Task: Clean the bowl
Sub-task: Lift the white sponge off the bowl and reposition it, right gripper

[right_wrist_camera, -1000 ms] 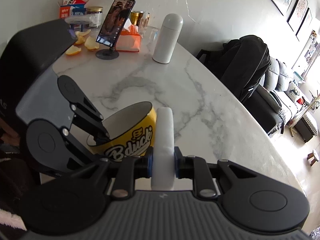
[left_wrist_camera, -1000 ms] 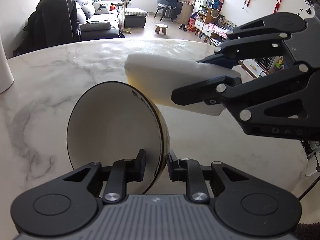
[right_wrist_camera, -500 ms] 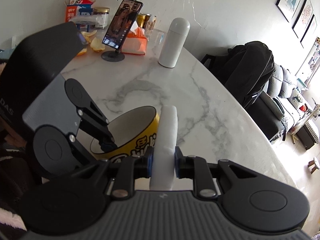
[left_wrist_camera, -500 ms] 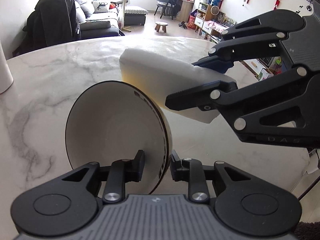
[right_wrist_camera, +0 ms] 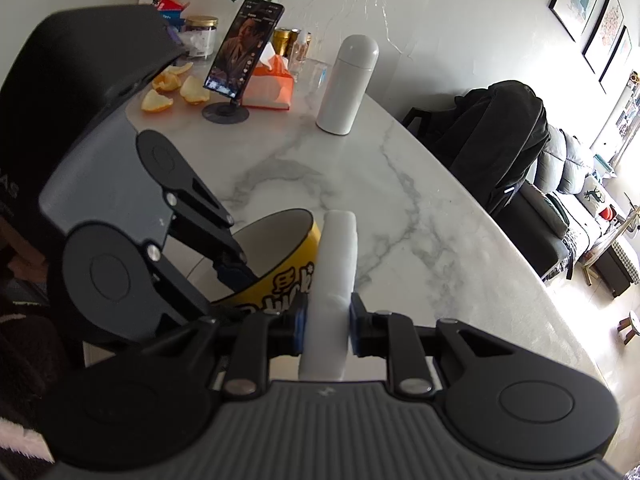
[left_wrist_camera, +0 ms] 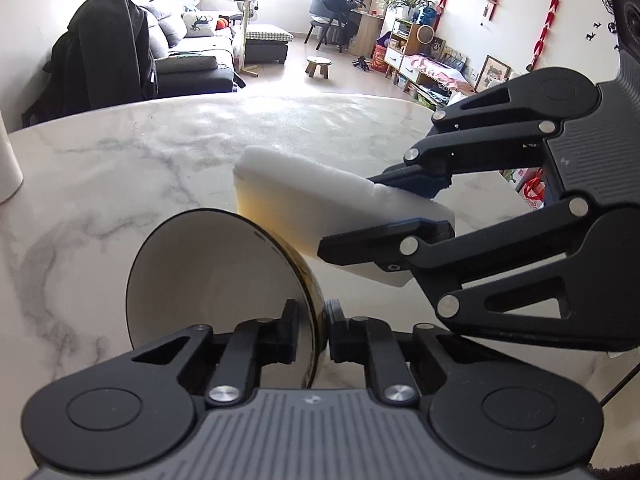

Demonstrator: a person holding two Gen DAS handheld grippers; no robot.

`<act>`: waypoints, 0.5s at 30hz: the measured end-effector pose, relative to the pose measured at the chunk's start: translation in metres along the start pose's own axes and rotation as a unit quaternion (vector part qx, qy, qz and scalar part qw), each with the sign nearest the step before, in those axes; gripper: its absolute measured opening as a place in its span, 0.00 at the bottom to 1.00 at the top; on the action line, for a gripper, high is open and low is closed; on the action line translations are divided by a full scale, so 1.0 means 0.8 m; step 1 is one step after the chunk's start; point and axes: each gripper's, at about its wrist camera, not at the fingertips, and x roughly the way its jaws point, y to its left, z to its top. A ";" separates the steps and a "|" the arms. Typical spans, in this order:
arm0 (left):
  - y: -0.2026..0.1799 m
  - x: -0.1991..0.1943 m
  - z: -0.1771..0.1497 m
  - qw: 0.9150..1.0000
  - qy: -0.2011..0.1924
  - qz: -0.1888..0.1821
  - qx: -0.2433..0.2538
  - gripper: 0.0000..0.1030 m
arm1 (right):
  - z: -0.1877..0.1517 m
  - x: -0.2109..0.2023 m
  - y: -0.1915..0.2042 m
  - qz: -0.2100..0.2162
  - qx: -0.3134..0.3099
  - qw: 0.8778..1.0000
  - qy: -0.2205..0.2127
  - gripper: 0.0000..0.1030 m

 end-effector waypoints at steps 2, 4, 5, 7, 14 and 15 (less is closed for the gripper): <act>0.000 -0.001 -0.001 1.000 0.000 -0.001 0.000 0.13 | -0.003 0.000 -0.002 -0.001 0.010 1.000 -0.002 0.22; -0.001 -0.001 -0.003 1.000 0.002 -0.003 0.001 0.13 | -0.007 -0.001 -0.004 0.000 0.025 1.000 -0.007 0.22; -0.001 -0.001 -0.005 1.000 0.003 -0.003 0.004 0.13 | -0.010 -0.001 -0.005 0.002 0.033 0.999 -0.011 0.22; -0.004 -0.002 -0.009 1.000 0.006 -0.003 0.011 0.13 | -0.018 -0.003 -0.007 0.002 0.049 0.999 -0.020 0.22; -0.009 -0.005 -0.025 0.999 0.020 -0.003 0.032 0.15 | -0.030 -0.005 0.001 -0.039 0.043 0.998 -0.030 0.21; -0.009 -0.005 -0.027 0.999 0.021 -0.003 0.032 0.15 | -0.030 -0.005 0.004 -0.040 0.035 0.998 -0.029 0.21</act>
